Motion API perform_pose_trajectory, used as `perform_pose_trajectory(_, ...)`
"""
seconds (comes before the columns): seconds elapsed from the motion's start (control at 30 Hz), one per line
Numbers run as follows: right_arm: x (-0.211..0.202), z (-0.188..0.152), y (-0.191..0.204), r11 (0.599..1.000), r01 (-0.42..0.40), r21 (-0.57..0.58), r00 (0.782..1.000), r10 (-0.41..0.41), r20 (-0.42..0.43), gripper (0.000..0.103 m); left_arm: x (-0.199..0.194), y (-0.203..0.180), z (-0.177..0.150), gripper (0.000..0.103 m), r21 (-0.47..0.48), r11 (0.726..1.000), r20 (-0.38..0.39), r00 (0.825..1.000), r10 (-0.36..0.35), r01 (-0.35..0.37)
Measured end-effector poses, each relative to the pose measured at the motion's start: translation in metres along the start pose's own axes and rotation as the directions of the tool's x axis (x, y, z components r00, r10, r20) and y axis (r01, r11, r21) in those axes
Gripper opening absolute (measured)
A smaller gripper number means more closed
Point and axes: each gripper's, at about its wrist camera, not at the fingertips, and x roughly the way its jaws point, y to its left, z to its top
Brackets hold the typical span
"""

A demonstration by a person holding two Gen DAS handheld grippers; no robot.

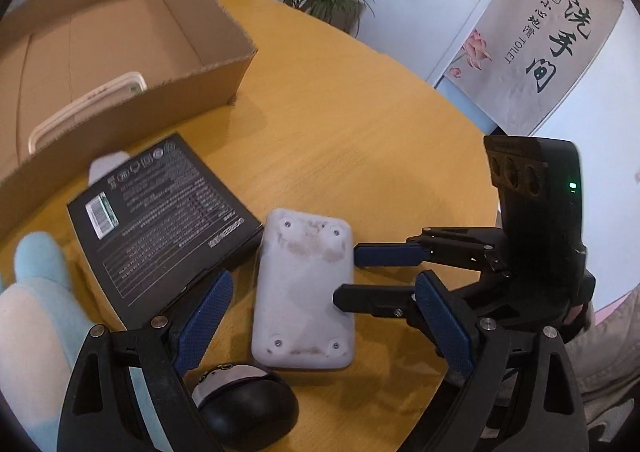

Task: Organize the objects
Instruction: 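Move the right tool back toward the white power bank, then close the right gripper on the white power bank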

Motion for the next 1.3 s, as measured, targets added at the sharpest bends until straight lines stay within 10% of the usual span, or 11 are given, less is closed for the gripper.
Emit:
perform_pose_trajectory(0.37, 0.009, -0.005, 0.013, 0.999, -0.011, -0.035, 1.000, 0.010, -0.027, 0.041, 0.020, 0.015, 0.002, 0.089, -0.077, 0.992, -0.096, 0.989, -0.111, 0.104)
perform_pose_trajectory(1.03, -0.009, -0.017, 0.026, 0.988, -0.043, -0.152, 0.994, 0.058, 0.095, 0.034, 0.035, 0.021, 0.009, 0.093, -0.118, 0.990, -0.124, 0.988, -0.092, 0.077)
perform_pose_trajectory(1.3, -0.001, -0.016, 0.027, 0.986, -0.068, -0.151, 0.989, 0.086, 0.118, 0.029, 0.033, 0.026, 0.006, 0.079, -0.123, 0.990, -0.102, 0.991, -0.081, 0.069)
